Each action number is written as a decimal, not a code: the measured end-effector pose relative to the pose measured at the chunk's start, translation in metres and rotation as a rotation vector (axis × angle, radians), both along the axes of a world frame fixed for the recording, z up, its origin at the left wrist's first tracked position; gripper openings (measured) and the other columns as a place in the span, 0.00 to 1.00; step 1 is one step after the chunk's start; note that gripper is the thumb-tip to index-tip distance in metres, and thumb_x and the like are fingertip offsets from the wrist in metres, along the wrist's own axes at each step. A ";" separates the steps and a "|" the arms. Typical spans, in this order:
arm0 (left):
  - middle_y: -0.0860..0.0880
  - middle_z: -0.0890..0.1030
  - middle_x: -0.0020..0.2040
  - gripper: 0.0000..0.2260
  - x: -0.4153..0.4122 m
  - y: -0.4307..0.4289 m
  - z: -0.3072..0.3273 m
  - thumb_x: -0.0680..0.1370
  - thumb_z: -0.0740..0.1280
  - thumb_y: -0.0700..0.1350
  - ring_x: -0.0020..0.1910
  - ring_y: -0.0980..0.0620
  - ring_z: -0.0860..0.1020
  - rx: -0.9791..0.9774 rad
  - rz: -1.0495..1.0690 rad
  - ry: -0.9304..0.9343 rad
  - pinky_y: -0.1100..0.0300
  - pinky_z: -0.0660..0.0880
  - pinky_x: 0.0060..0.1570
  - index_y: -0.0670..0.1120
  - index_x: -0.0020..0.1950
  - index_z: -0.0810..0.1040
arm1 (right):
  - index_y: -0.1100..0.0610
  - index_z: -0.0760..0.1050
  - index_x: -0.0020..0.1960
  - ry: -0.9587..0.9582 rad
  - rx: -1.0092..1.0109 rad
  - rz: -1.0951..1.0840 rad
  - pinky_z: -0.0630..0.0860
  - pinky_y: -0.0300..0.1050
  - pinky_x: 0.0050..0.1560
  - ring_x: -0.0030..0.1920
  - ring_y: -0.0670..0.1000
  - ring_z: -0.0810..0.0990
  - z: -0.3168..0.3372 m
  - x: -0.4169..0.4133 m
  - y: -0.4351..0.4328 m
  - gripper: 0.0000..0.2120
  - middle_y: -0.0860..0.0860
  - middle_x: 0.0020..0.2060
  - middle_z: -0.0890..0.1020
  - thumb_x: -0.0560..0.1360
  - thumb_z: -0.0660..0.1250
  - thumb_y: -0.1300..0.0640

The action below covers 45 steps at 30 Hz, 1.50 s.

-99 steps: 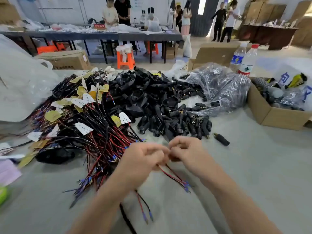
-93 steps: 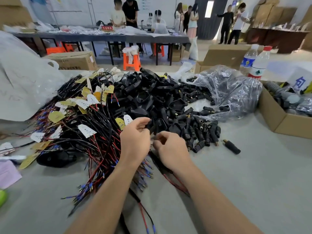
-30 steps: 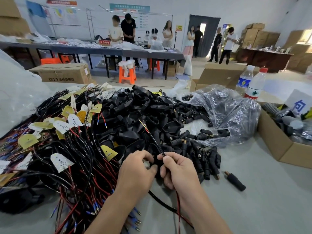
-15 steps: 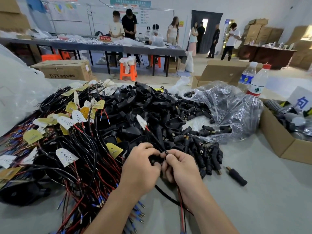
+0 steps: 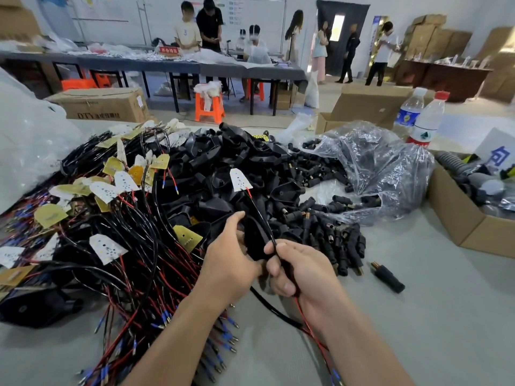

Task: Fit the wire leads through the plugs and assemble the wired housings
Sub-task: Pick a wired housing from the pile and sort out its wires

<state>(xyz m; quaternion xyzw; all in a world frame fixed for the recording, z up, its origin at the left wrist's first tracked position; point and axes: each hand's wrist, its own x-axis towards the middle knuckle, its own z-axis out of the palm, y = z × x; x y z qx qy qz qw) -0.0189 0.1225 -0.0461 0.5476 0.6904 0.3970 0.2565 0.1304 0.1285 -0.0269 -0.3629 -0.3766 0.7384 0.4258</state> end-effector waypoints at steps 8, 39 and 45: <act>0.57 0.79 0.39 0.09 0.005 -0.007 0.001 0.75 0.74 0.51 0.38 0.57 0.78 0.218 0.030 0.022 0.66 0.70 0.35 0.55 0.37 0.77 | 0.63 0.78 0.47 -0.084 0.086 -0.058 0.65 0.39 0.23 0.20 0.49 0.64 -0.005 -0.006 0.002 0.14 0.57 0.29 0.75 0.82 0.54 0.68; 0.43 0.78 0.30 0.08 -0.023 -0.006 0.024 0.78 0.69 0.46 0.24 0.51 0.69 0.227 0.120 -0.793 0.60 0.66 0.25 0.45 0.42 0.84 | 0.57 0.82 0.38 -0.588 0.458 0.403 0.60 0.40 0.30 0.30 0.54 0.64 0.016 0.036 -0.003 0.13 0.53 0.27 0.77 0.74 0.69 0.49; 0.45 0.63 0.26 0.33 -0.013 -0.006 0.021 0.68 0.65 0.69 0.21 0.52 0.60 0.150 0.063 -0.682 0.62 0.58 0.22 0.35 0.42 0.75 | 0.59 0.81 0.43 -0.130 0.306 0.142 0.67 0.34 0.26 0.23 0.46 0.70 0.019 0.027 -0.001 0.03 0.58 0.30 0.78 0.75 0.70 0.64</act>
